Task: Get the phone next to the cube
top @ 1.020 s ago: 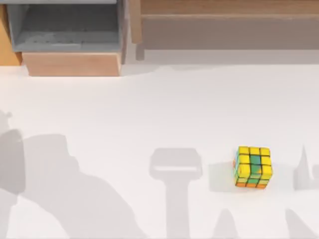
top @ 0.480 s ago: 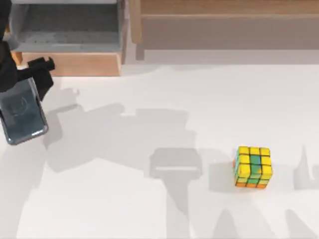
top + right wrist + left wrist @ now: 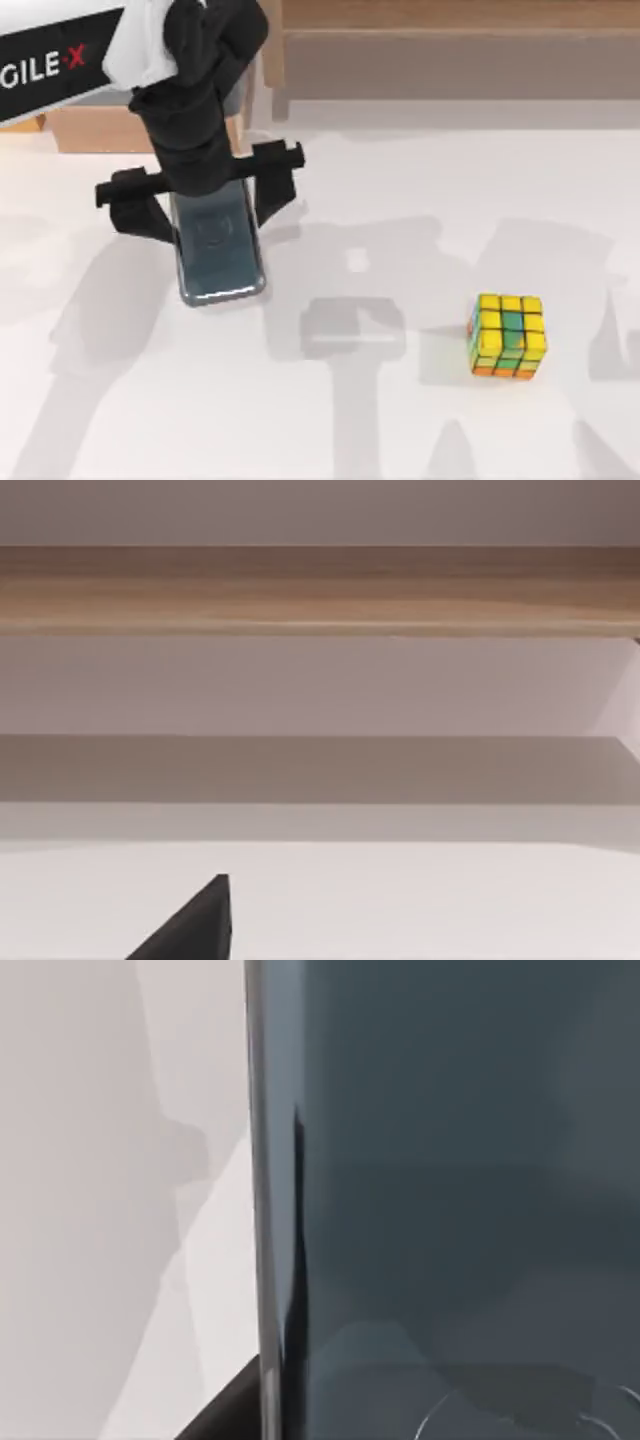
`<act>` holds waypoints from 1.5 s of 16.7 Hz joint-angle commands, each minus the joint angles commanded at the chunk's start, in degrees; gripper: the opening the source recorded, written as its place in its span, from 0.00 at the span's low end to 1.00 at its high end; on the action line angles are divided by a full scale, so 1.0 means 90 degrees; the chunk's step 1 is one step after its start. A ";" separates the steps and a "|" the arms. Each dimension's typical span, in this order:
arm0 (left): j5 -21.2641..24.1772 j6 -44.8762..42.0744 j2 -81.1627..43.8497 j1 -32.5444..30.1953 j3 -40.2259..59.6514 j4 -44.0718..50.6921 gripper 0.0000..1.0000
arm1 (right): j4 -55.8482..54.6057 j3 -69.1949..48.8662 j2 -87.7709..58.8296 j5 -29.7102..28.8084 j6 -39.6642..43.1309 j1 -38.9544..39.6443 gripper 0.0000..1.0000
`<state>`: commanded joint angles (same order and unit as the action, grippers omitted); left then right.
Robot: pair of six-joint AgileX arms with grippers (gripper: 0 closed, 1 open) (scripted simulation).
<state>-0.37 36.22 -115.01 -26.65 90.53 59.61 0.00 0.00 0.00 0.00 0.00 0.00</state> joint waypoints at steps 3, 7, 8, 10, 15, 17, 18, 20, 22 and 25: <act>-0.0003 0.0391 -0.0332 -0.0860 0.0373 0.0245 0.00 | 0.0000 0.0000 0.0000 0.0000 0.0000 0.0000 1.00; -0.0006 0.0795 -0.0691 -0.1755 0.0750 0.0500 0.00 | 0.0000 0.0000 0.0000 0.0000 0.0000 0.0000 1.00; -0.0006 0.0867 -0.0758 -0.1918 0.0817 0.0546 0.00 | 0.0000 0.0000 0.0000 0.0000 0.0000 0.0000 1.00; -0.0007 0.0976 -0.0858 -0.2161 0.0916 0.0616 0.00 | 0.0000 0.0000 0.0000 0.0000 0.0000 0.0000 1.00; -0.0007 0.1032 -0.0910 -0.2285 0.0966 0.0651 0.00 | 0.0000 0.0000 0.0000 0.0000 0.0000 0.0000 1.00; -0.0007 0.1015 -0.0886 -0.2258 0.0950 0.0643 0.00 | 0.0000 0.0000 0.0000 0.0000 0.0000 0.0000 1.00; -0.0007 0.1015 -0.0886 -0.2258 0.0950 0.0643 0.00 | 0.0000 0.0000 0.0000 0.0000 0.0000 0.0000 1.00; -0.0006 0.1015 -0.0876 -0.2258 0.0955 0.0637 0.00 | 0.0000 0.0000 0.0000 0.0000 0.0000 0.0000 1.00; -0.0004 0.1014 -0.0847 -0.2259 0.0970 0.0621 0.00 | 0.0000 0.0000 0.0000 0.0000 0.0000 0.0000 1.00; 0.0002 0.1012 -0.0771 -0.2262 0.1008 0.0576 0.00 | 0.0000 0.0000 0.0000 0.0000 0.0000 0.0000 1.00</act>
<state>-0.35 45.33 -121.95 -47.00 99.61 64.80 0.00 0.00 0.00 0.00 0.00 0.00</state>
